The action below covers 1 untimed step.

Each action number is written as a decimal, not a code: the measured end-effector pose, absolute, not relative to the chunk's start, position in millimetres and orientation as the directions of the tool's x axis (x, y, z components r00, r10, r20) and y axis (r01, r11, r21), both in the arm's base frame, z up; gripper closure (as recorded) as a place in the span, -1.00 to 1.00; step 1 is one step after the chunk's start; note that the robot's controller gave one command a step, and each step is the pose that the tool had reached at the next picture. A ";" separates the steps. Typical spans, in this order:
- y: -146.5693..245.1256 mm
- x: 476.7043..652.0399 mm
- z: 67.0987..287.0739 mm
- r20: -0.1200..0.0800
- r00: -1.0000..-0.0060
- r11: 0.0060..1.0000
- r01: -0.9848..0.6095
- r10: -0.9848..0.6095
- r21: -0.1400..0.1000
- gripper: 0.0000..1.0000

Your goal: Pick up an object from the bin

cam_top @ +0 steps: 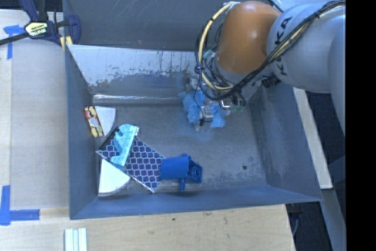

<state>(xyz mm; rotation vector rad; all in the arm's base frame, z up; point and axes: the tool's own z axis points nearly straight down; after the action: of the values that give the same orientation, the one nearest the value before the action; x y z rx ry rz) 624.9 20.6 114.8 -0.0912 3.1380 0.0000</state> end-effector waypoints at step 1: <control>66.9 624.9 91.8 -0.006 -0.822 0.822 -0.569 -0.569 -0.003 -1.00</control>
Offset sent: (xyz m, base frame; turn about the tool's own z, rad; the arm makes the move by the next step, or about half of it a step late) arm -0.0007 0.0039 0.0282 0.2468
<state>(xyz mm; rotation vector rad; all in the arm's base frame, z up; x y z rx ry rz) 624.9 66.9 91.8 -0.9342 2.9921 -0.0016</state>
